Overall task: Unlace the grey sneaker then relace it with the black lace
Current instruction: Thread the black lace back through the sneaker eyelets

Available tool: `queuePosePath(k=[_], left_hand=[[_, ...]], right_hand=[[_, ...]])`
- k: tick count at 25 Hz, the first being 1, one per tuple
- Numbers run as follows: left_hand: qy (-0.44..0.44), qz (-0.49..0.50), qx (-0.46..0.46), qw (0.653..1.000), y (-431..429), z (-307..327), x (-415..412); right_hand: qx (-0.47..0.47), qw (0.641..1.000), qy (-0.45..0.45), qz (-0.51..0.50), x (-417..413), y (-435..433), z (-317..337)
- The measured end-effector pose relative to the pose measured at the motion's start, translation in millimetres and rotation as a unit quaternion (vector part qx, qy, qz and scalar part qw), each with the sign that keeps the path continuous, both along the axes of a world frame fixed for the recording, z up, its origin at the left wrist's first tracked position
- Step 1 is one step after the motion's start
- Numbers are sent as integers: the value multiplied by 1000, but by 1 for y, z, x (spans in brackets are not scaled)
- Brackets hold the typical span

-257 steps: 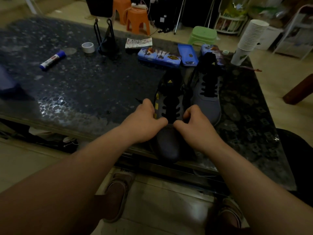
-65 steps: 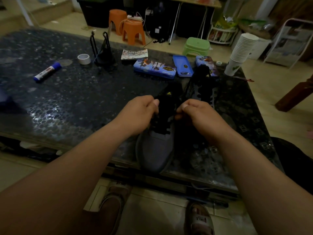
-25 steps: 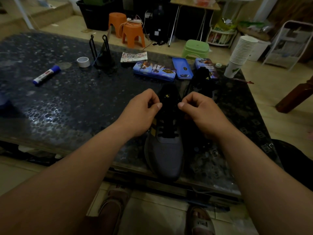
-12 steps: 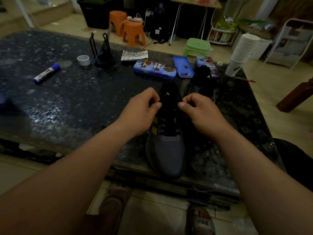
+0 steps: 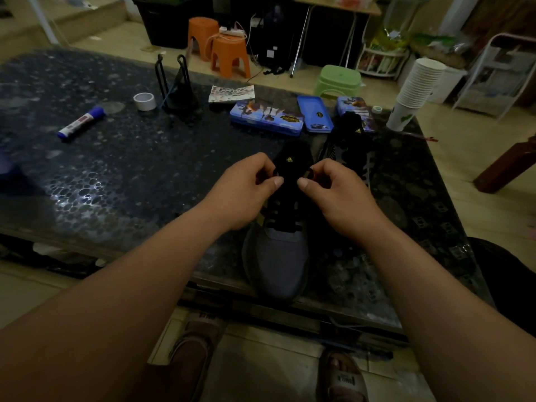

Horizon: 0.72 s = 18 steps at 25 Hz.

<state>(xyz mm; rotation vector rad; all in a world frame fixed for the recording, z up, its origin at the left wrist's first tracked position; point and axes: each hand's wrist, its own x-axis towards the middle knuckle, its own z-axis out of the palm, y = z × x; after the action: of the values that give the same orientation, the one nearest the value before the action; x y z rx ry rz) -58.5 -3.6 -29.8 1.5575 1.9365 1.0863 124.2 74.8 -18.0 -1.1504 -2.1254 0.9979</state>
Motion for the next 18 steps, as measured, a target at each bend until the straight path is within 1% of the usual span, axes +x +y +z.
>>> queuePosePath(k=[5, 11, 15, 18], left_hand=[[-8, 1, 14, 1000, 2, -5, -1], [-7, 2, 15, 1000, 2, -5, -3], [3, 1, 22, 1000, -2, 0, -3], [-8, 6, 27, 1000, -4, 2, -2]], right_hand=[[-24, 1000, 0, -16, -3, 1, 0], [-108, 994, 29, -5, 0, 1, 3], [-119, 992, 39, -8, -1, 1, 2], [-110, 993, 43, -2, 0, 2, -1]])
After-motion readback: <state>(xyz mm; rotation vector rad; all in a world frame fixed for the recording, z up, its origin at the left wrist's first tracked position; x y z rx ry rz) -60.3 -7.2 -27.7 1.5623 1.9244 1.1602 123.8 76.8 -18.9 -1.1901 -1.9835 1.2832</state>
